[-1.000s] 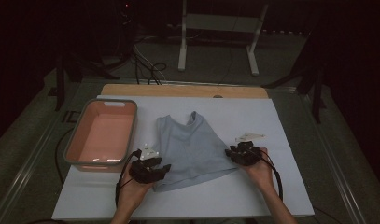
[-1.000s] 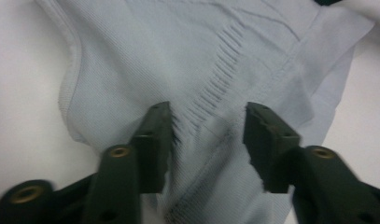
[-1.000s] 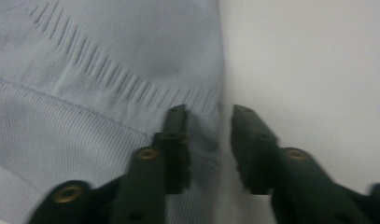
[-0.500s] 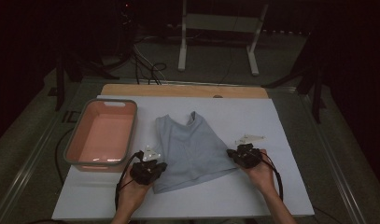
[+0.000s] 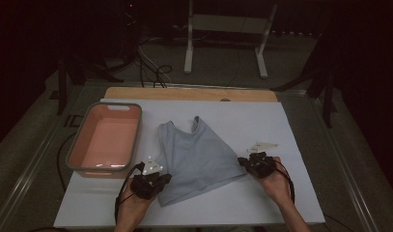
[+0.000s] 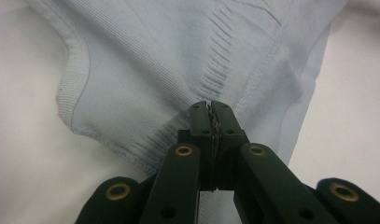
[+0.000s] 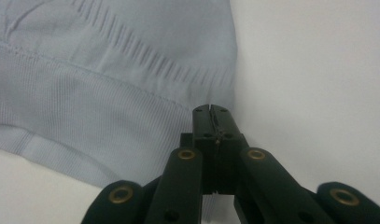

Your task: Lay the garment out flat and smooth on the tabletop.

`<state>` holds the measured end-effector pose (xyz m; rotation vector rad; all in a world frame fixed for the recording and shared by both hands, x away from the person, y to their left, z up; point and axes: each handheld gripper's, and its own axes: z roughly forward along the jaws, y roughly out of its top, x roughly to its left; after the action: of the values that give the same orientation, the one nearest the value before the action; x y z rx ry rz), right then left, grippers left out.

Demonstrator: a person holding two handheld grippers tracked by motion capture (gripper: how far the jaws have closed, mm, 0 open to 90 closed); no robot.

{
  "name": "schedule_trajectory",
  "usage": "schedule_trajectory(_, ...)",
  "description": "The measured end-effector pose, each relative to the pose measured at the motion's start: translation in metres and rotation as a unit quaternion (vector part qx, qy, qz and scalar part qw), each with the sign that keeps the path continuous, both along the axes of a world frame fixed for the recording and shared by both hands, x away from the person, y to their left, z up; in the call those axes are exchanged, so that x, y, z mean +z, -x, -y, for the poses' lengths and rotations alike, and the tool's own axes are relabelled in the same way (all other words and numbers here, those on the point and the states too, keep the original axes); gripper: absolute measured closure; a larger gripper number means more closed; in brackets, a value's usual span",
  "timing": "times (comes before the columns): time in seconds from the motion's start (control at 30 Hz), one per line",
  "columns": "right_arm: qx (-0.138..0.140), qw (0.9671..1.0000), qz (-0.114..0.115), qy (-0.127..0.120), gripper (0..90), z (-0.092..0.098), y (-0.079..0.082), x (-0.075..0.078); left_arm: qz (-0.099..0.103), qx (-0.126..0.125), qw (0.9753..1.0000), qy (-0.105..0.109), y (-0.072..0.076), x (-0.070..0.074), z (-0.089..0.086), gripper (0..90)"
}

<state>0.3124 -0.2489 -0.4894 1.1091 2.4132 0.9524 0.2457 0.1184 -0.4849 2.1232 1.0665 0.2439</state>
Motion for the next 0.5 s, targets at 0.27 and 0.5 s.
schedule_trajectory(0.27, -0.013, 0.9999, 0.002, 0.000, 80.2, -0.001, -0.003, -0.001, -0.023, -0.010, 0.9992, -0.031, 0.004, -0.014, 0.004, 89.8)
schedule_trajectory(0.5, -0.031, 0.9994, 0.003, -0.012, 54.7, -0.009, -0.016, -0.005, -0.031, -0.021, 0.9984, -0.042, 0.005, -0.018, 0.010, 89.8)
